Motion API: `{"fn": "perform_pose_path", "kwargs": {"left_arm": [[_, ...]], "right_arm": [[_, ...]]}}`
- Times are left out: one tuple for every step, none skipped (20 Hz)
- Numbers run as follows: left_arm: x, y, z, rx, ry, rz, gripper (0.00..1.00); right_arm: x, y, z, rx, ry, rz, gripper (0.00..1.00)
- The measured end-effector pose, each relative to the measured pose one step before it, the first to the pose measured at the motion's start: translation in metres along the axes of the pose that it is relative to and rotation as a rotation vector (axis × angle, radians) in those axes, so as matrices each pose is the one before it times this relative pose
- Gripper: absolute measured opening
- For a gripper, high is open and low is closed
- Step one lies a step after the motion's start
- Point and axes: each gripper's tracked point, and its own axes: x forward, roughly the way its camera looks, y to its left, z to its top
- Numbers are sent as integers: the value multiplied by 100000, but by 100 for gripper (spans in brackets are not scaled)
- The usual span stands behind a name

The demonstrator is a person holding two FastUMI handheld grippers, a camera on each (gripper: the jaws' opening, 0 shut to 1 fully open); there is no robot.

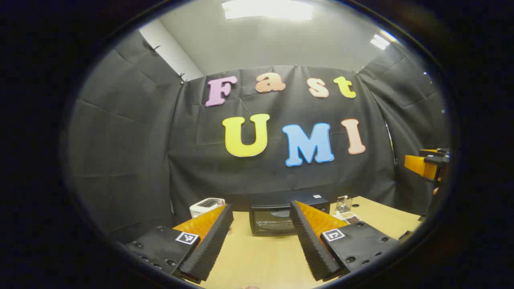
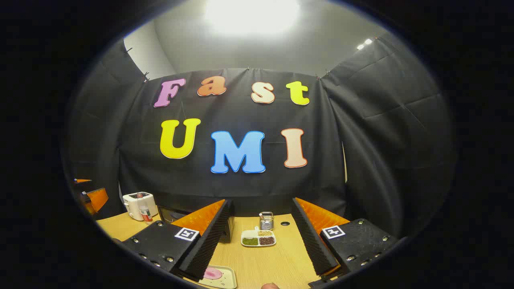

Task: Open the electric oven with the left hand, put the food in, and close the electric oven.

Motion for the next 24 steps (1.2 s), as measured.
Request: {"fn": "perform_pose_path", "kwargs": {"left_arm": [[45, 3, -6, -334, 56, 338, 100], [11, 60, 144, -265, -247, 410, 100], [20, -74, -35, -181, 93, 55, 97], [24, -85, 43, -82, -28, 121, 93], [104, -84, -23, 114, 18, -86, 90], [17, -38, 90, 250, -134, -1, 96], [-15, -107, 54, 322, -144, -186, 98], [-9, 5, 116, 446, -264, 314, 100], [154, -50, 64, 213, -316, 96, 100], [-19, -56, 163, 35, -128, 33, 100], [40, -52, -68, 73, -63, 184, 100], [1, -97, 95, 32, -57, 57, 100], [68, -57, 24, 141, -74, 117, 99], [2, -69, 48, 230, -68, 194, 99], [90, -178, -61, 162, -26, 94, 98], [31, -210, 151, -56, -87, -67, 98], [-4, -174, 82, -171, -292, 28, 98], [124, -190, 138, -147, -312, 132, 97], [194, -249, -150, -14, 121, 158, 97], [144, -273, 97, -112, -168, 355, 96], [176, -315, 127, -85, -372, 303, 96], [211, -314, 150, 192, -223, 331, 95], [349, -312, 75, 269, -391, 322, 95], [273, -254, 175, 356, -125, 394, 95]], "right_arm": [[148, 26, 129, 181, -151, 315, 96], [233, 86, 240, -19, -429, 305, 96], [164, -24, 211, -263, -546, 217, 96], [117, 62, 109, -503, -558, 207, 96], [102, 31, 55, -325, -253, 392, 96], [66, 49, -60, -82, -106, 301, 96], [33, 29, 45, 35, -129, 231, 96], [80, 16, -81, 113, 33, 197, 96], [-30, 18, -120, 55, 203, 157, 96], [17, -32, -107, 69, 285, 152, 96], [46, -3, -137, 204, 296, 217, 96], [68, -59, -139, 215, 238, 112, 96], [88, -118, 42, 253, 29, 97, 96], [-37, -91, 73, 153, -224, 88, 96], [78, -110, 45, 62, -240, 29, 96], [79, -121, -101, 40, -16, 181, 96], [42, -63, -13, -18, -64, 387, 96], [83, -199, -23, -149, -111, 165, 96], [53, -145, -13, -69, 59, 312, 96], [-19, -159, -123, 53, -88, 520, 96], [91, -193, -12, 64, -73, 607, 96], [81, -236, -65, 145, -70, 629, 96], [112, -95, -102, 282, -99, 963, 96], [107, -110, -108, 359, 301, 946, 96]]}}
